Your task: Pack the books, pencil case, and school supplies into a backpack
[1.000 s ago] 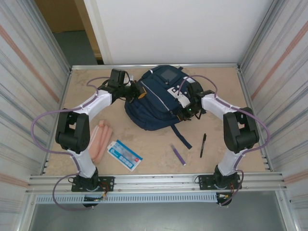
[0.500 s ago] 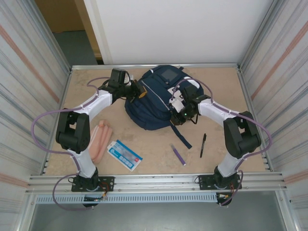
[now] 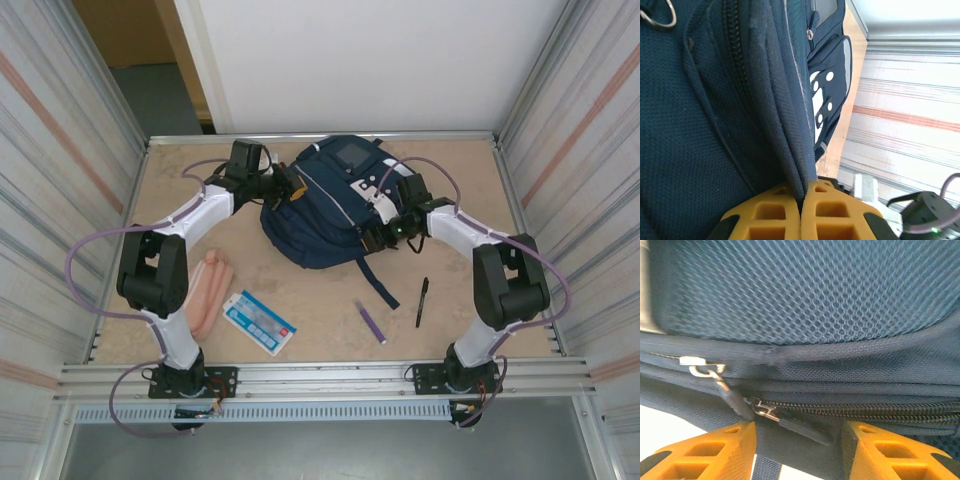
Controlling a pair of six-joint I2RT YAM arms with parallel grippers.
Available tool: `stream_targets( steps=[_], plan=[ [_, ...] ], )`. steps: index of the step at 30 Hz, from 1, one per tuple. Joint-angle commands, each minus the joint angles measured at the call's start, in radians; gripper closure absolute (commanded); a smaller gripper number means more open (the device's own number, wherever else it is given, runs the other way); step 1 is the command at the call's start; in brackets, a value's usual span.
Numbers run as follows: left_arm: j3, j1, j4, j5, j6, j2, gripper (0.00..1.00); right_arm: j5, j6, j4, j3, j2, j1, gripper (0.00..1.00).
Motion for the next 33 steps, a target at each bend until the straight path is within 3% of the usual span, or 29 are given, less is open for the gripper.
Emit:
stream_targets(
  steps=[1, 6, 10, 14, 18, 23, 33],
  plan=[
    [0.012, -0.012, 0.101, 0.064, -0.032, -0.017, 1.00, -0.003, -0.009, -0.035, 0.052, 0.056, 0.018, 0.52],
    [0.004, -0.012, 0.107, 0.067, -0.037, -0.018, 1.00, -0.029, -0.024, -0.085, 0.085, 0.088, 0.028, 0.57],
    [0.014, -0.012, 0.090, 0.062, -0.024, -0.017, 1.00, -0.053, -0.020, -0.073, 0.064, 0.064, 0.028, 0.80],
    [0.000, -0.013, 0.109, 0.051, -0.039, -0.016, 1.00, -0.041, 0.000, -0.085, 0.061, 0.032, 0.038, 0.86],
    [-0.005, -0.012, 0.107, 0.035, -0.035, -0.012, 1.00, 0.056, 0.050, -0.102, 0.031, -0.012, 0.085, 0.95],
    [-0.015, -0.012, 0.118, 0.026, -0.050, 0.002, 1.00, 0.045, 0.110, -0.084, -0.017, -0.035, 0.152, 0.95],
    [-0.067, -0.037, 0.159, -0.018, -0.073, 0.004, 1.00, -0.079, 0.248, 0.010, 0.049, -0.006, 0.242, 0.93]
  ],
)
